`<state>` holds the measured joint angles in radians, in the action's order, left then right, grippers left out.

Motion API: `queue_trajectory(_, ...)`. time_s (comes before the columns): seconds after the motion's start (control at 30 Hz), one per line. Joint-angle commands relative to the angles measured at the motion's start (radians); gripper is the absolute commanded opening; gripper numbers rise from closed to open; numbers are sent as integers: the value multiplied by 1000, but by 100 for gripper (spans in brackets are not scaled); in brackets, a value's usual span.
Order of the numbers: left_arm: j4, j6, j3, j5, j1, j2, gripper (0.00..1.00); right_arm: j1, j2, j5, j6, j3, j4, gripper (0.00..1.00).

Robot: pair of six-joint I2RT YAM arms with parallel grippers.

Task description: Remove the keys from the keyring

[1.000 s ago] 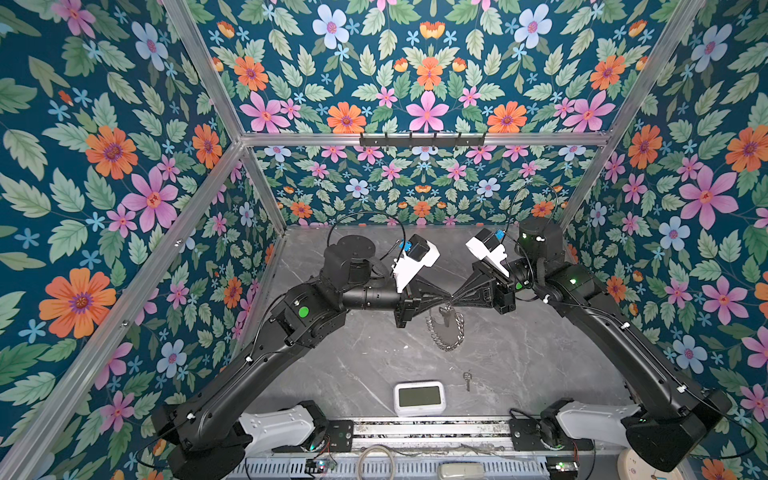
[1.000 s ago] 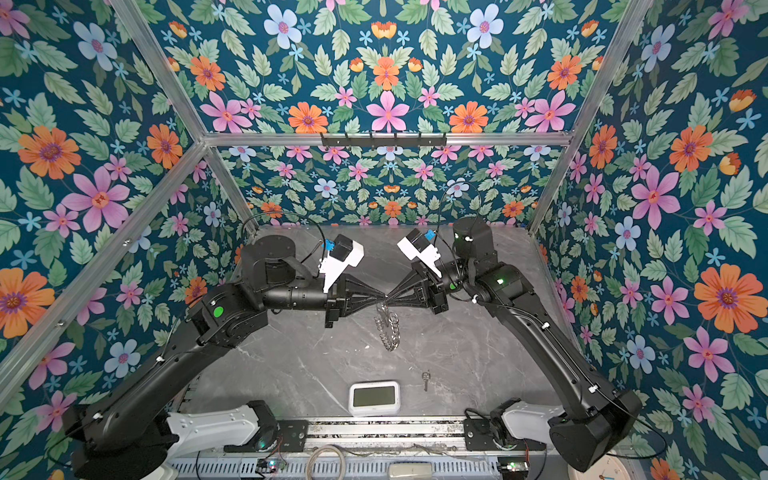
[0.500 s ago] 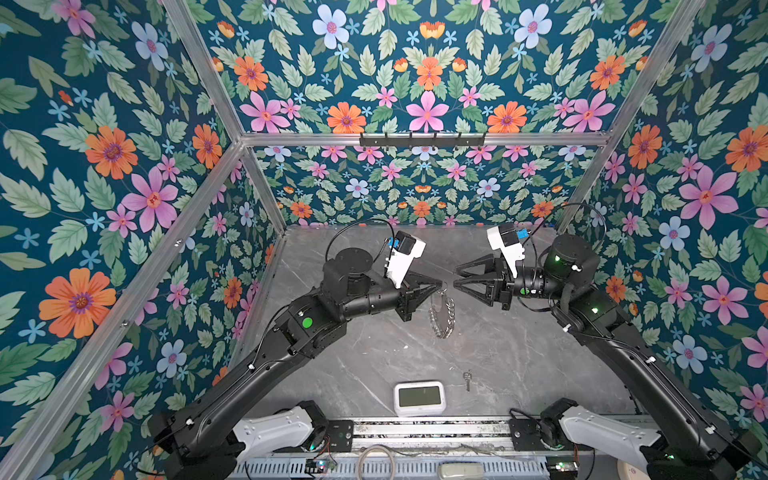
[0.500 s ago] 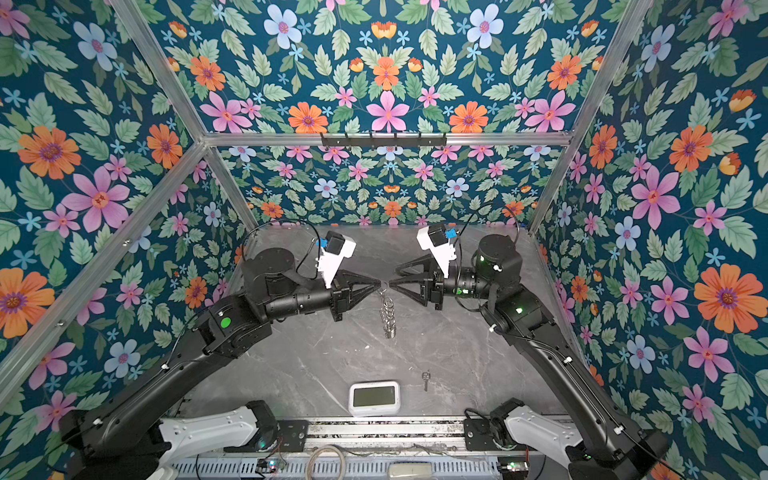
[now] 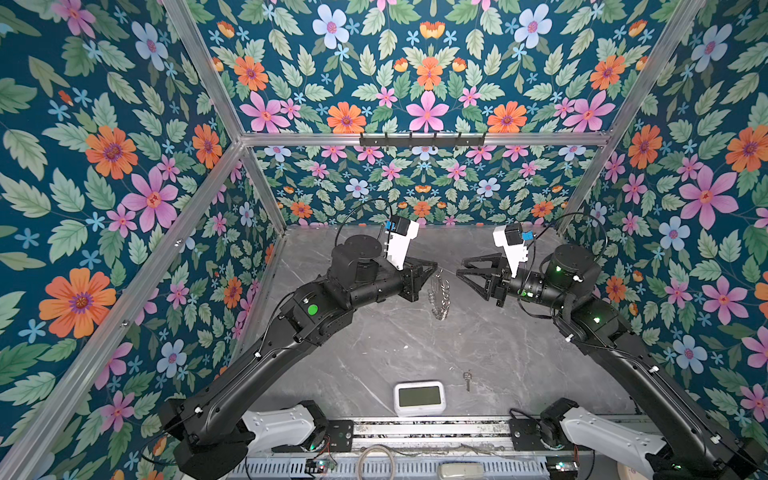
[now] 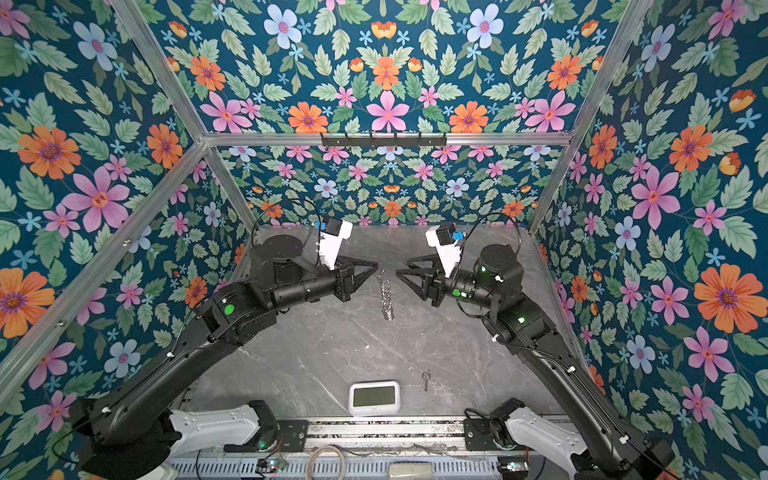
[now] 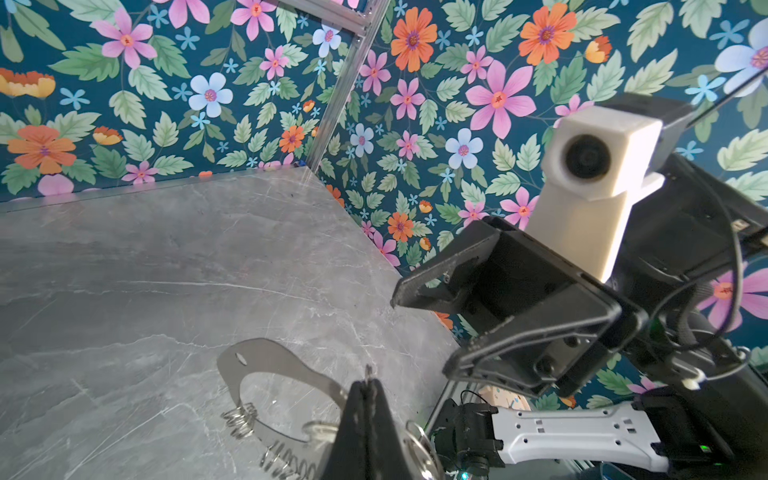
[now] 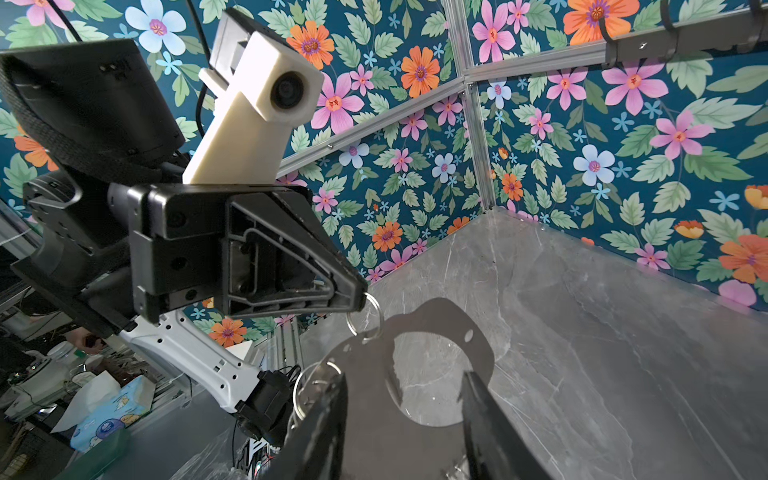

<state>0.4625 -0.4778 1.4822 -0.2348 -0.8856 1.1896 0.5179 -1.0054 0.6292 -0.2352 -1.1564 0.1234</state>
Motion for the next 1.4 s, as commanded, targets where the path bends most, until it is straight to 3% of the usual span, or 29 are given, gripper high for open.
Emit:
queue_trajectory(0.0,0,-18,14,21,0,5,0,10,-8,-2,22,-12,-7,47)
queue_trajectory(0.07,8,-14,21,16,0,10,0,10,-27,4,28,-26,6,47)
queue_trajectory(0.2,10,-9,29,-16,0,20,0,10,-81,127,32,-69,-3,45)
queue_trajectory(0.33,10,42,29,-93,-1,16,0,9,-127,244,61,-120,25,30)
queue_trajectory(0.53,7,175,-19,-181,-1,-35,0,9,-119,375,85,-114,34,31)
queue_trajectory(0.7,-7,214,-34,-216,0,-45,0,8,-109,389,80,-106,48,34)
queue_trajectory(1.03,-50,215,-43,-239,-1,-56,0,9,-125,402,69,-93,47,29)
queue_trajectory(1.37,-60,200,-43,-248,-1,-52,0,10,-127,406,-9,-68,-68,0)
